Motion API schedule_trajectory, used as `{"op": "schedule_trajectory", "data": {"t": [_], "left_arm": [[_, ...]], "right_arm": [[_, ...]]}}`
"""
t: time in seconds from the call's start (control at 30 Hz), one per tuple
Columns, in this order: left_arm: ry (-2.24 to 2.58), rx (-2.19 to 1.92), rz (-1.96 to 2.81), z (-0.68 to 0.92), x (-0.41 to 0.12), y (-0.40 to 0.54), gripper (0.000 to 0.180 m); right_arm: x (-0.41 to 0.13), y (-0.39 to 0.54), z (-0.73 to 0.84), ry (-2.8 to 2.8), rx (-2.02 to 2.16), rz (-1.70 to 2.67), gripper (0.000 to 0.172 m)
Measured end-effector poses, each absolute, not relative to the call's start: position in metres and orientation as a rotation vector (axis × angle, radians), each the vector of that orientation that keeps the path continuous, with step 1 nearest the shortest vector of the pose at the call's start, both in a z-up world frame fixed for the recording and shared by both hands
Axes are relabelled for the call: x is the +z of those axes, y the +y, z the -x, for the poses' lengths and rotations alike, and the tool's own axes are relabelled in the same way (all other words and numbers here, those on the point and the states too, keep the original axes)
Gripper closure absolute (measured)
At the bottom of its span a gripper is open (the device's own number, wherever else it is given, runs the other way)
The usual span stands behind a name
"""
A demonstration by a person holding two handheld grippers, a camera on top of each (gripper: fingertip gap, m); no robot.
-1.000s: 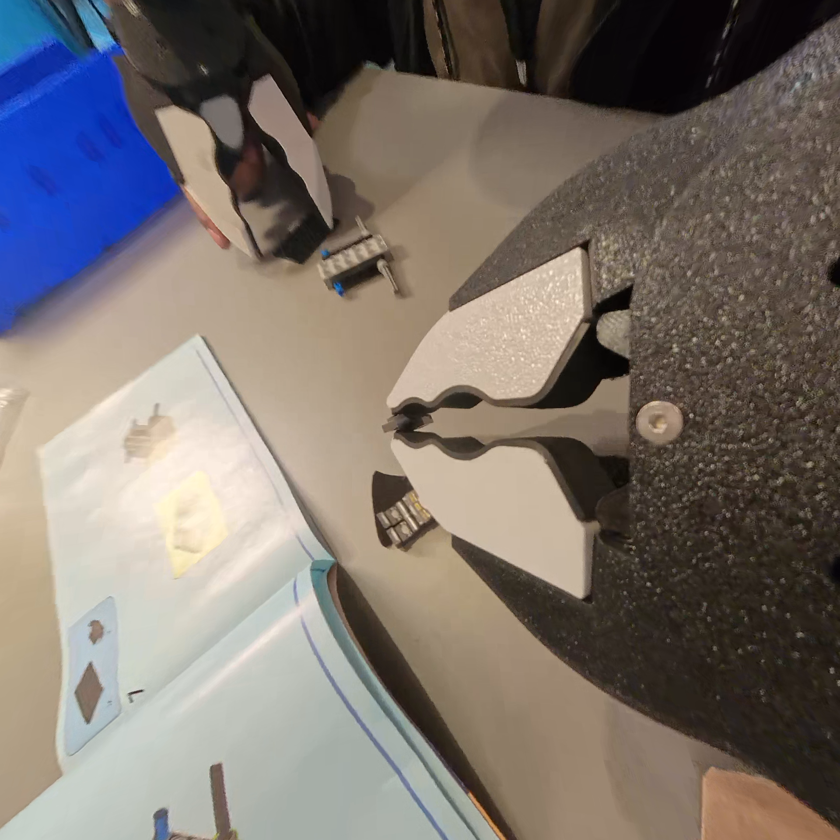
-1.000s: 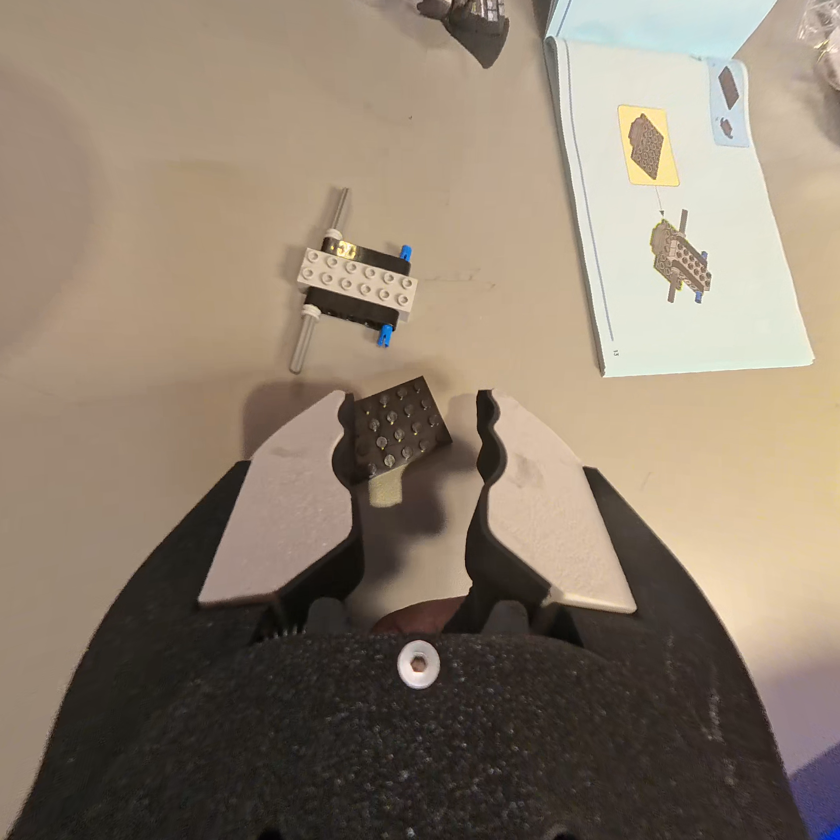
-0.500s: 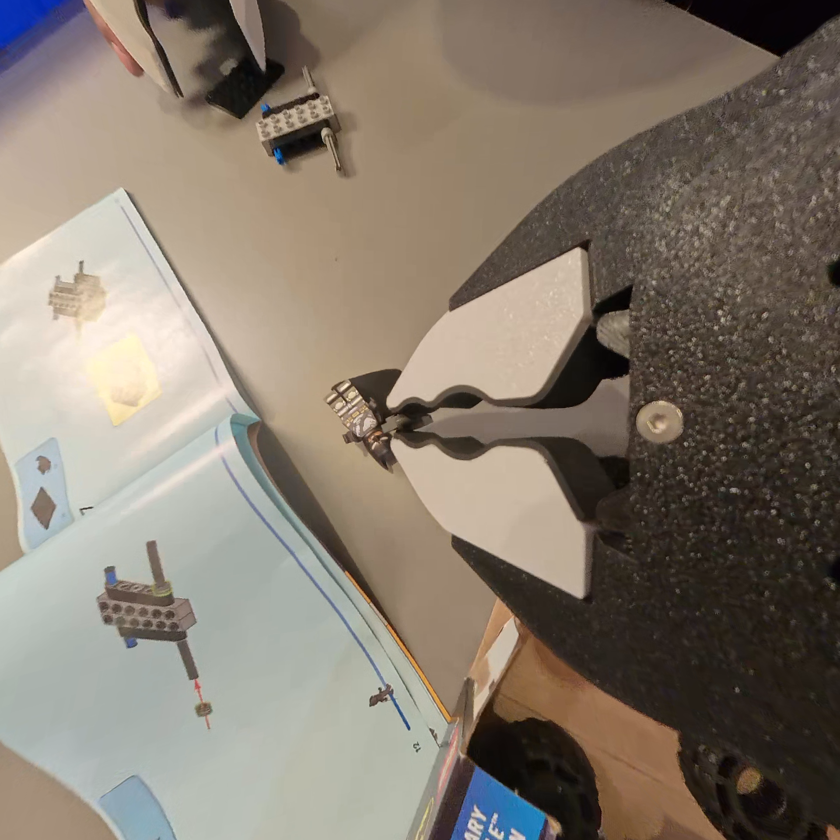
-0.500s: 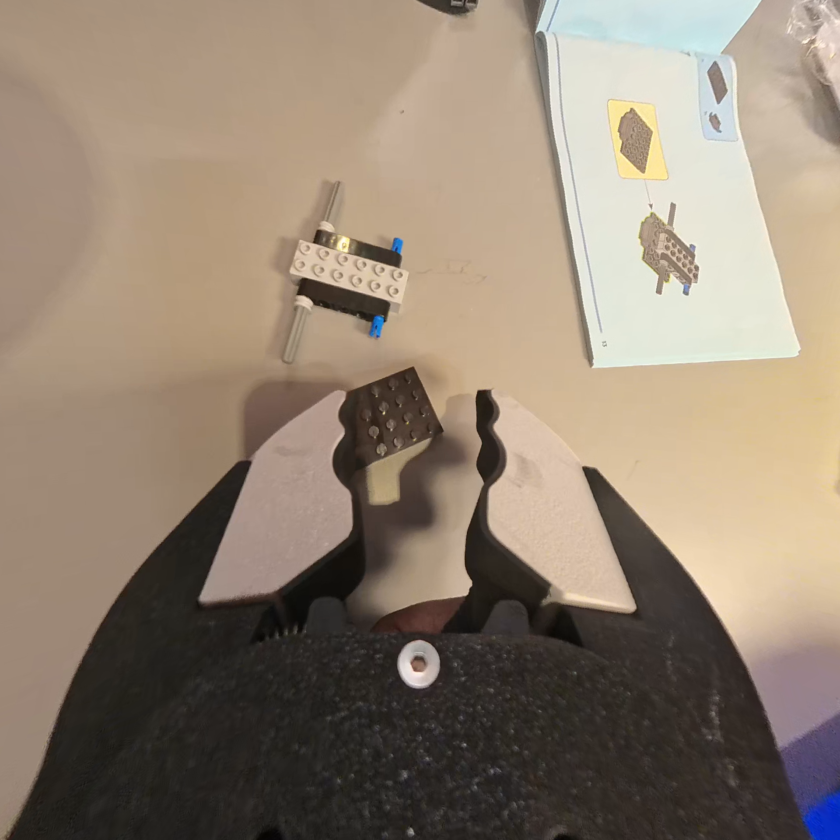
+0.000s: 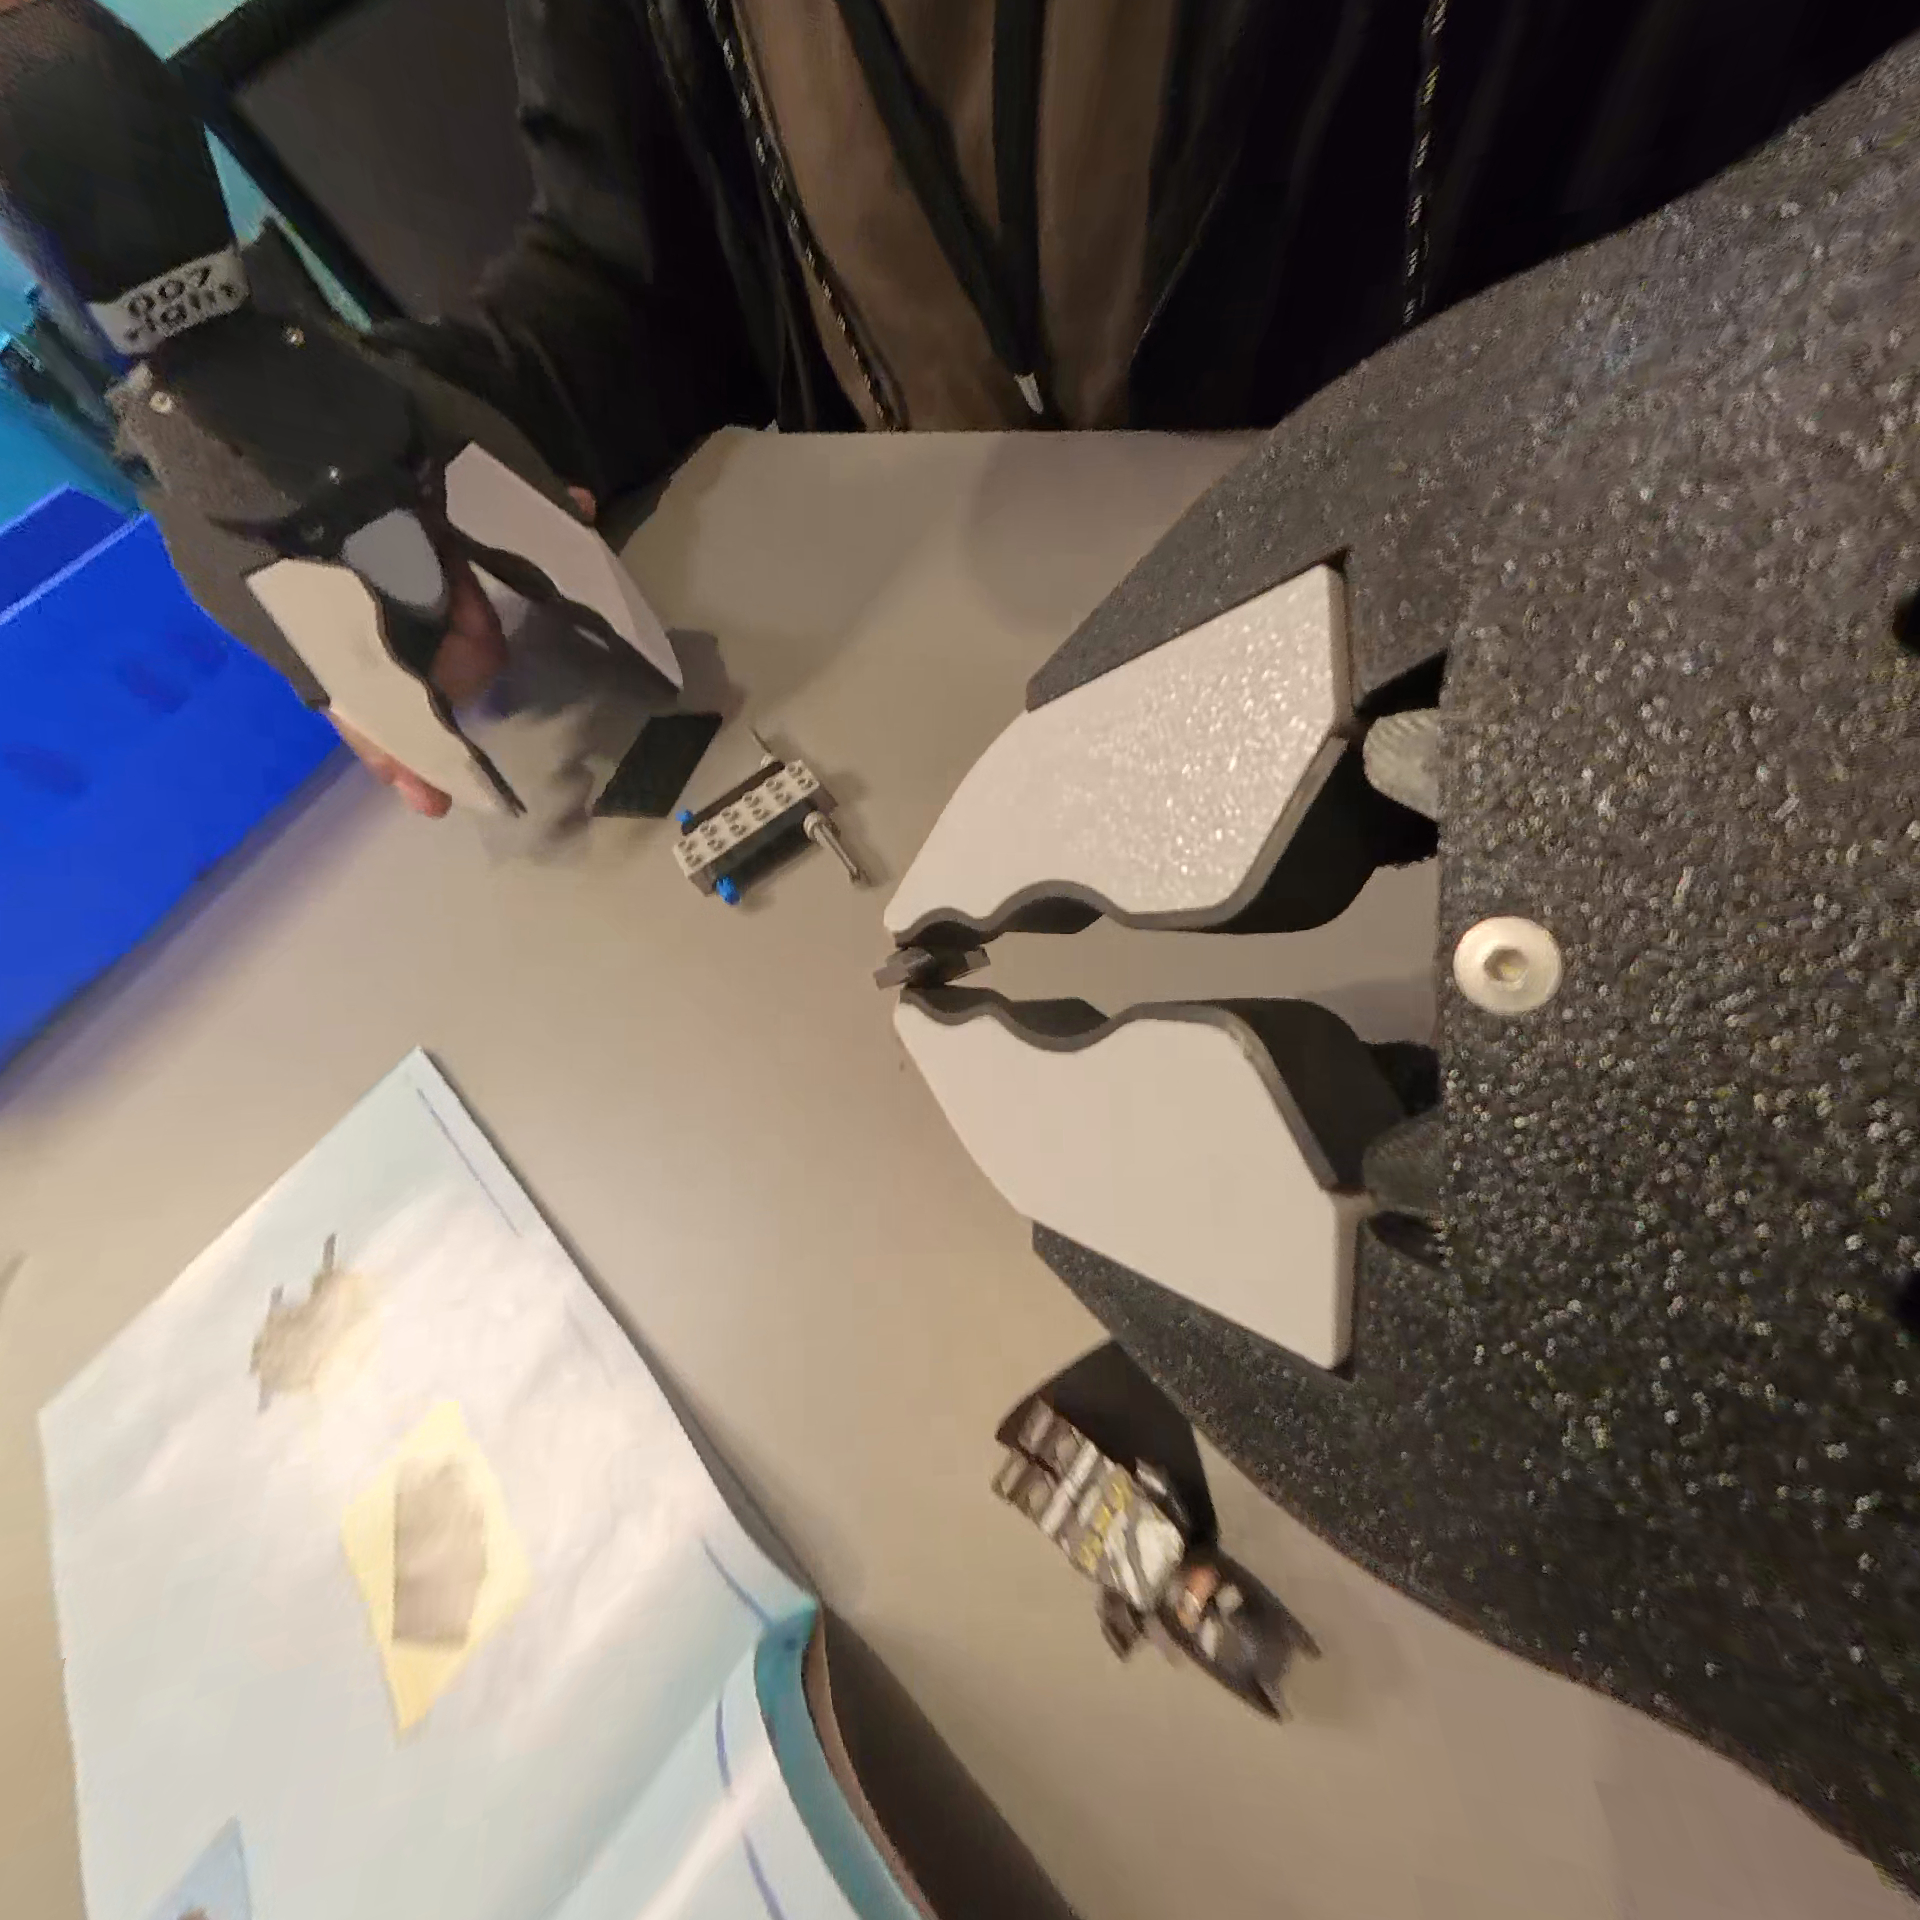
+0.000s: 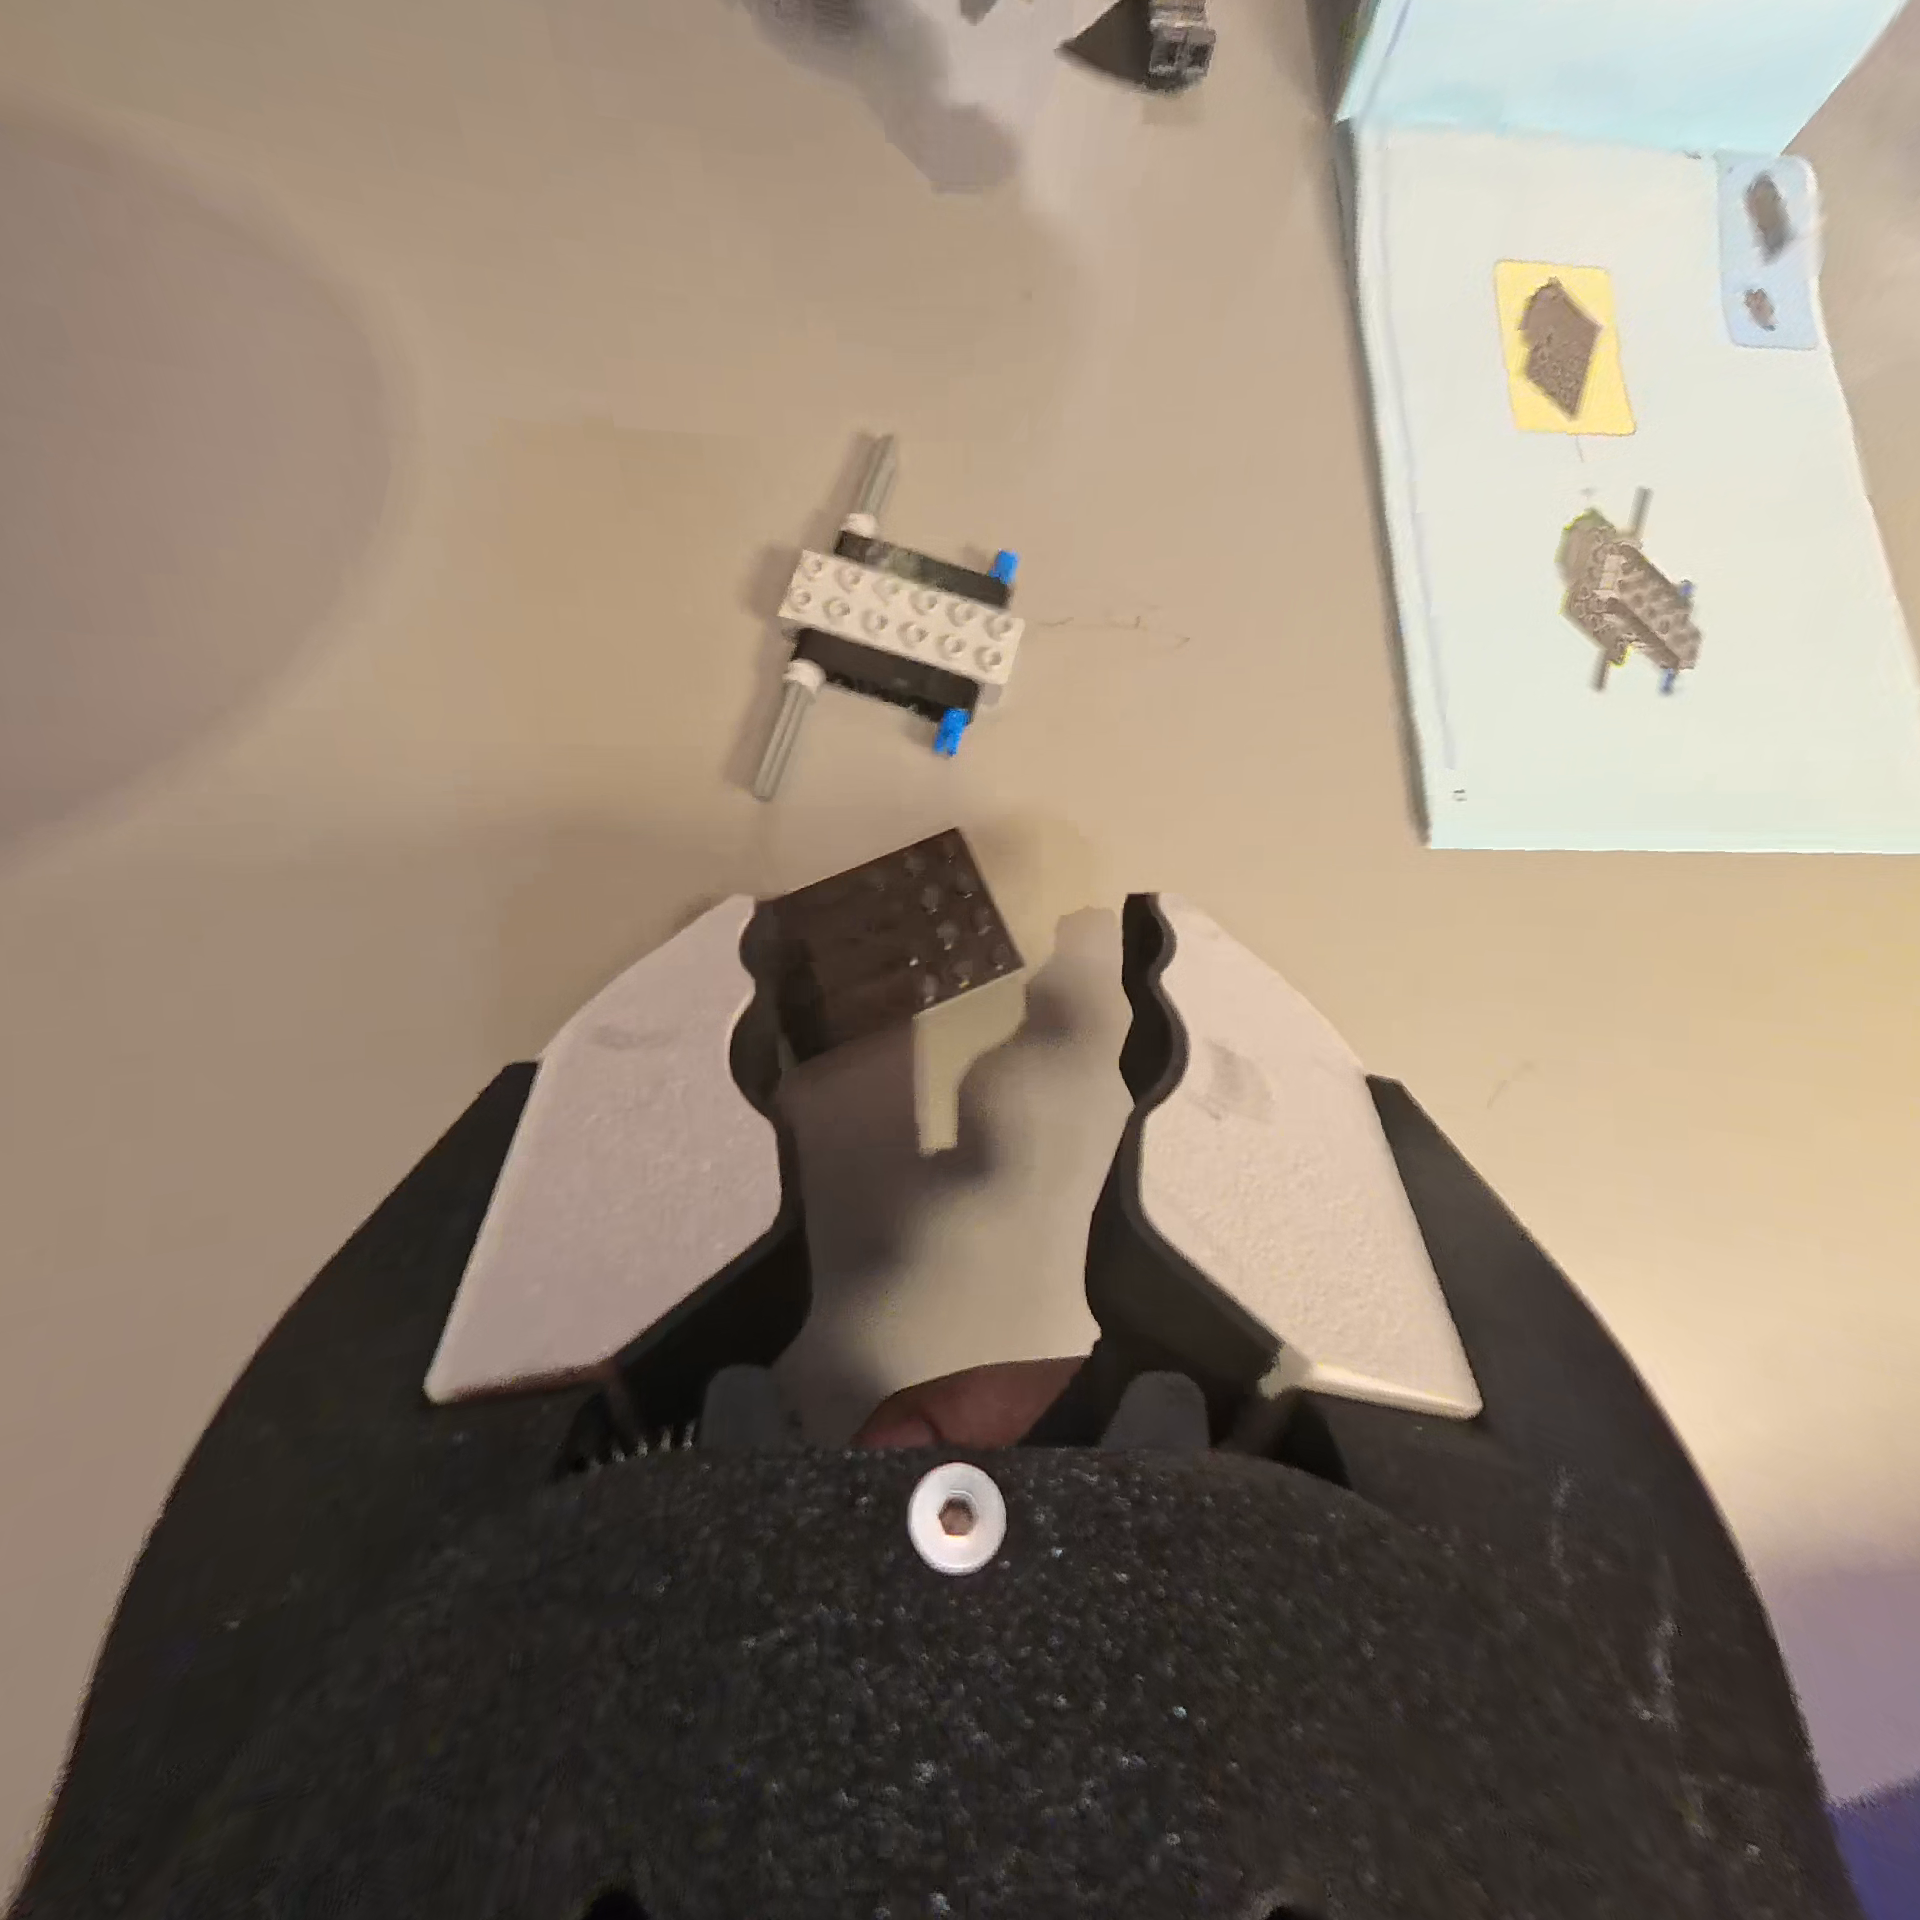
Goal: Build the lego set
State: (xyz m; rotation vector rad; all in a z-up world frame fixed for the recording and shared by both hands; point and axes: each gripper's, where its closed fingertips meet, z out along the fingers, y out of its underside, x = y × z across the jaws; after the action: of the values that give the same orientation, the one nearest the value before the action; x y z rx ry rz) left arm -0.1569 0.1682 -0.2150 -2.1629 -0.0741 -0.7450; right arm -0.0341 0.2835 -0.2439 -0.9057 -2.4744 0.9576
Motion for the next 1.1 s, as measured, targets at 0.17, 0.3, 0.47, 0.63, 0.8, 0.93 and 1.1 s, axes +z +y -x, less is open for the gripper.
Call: {"op": "schedule_trajectory", "data": {"t": [0.17,0.3,0.47,0.63,0.8,0.93,1.1], "left_arm": [[0.082,-0.808,2.200,0.127,-0.219,0.167,0.174],[0.165,-0.805,2.209,0.117,-0.218,0.163,0.174],[0.250,-0.814,2.199,0.108,-0.216,0.159,0.174],[0.271,-0.839,2.208,0.100,-0.221,0.161,0.174],[0.282,-0.851,2.209,0.094,-0.223,0.163,0.174],[0.286,-0.878,2.201,0.087,-0.223,0.167,0.174],[0.224,-0.922,2.177,0.080,-0.222,0.178,0.174]], "right_arm": [[-0.258,0.273,0.014,-2.623,0.938,0.815,0.091],[-0.263,0.277,0.019,-2.619,0.951,0.835,0.088],[-0.261,0.282,0.026,-2.601,0.992,0.858,0.094],[-0.263,0.277,0.028,-2.620,0.984,0.853,0.097],[-0.262,0.273,0.026,-2.630,0.994,0.833,0.104],[-0.261,0.269,0.026,-2.621,1.000,0.844,0.118],[-0.261,0.267,0.026,-2.606,0.981,0.838,0.121]]}}
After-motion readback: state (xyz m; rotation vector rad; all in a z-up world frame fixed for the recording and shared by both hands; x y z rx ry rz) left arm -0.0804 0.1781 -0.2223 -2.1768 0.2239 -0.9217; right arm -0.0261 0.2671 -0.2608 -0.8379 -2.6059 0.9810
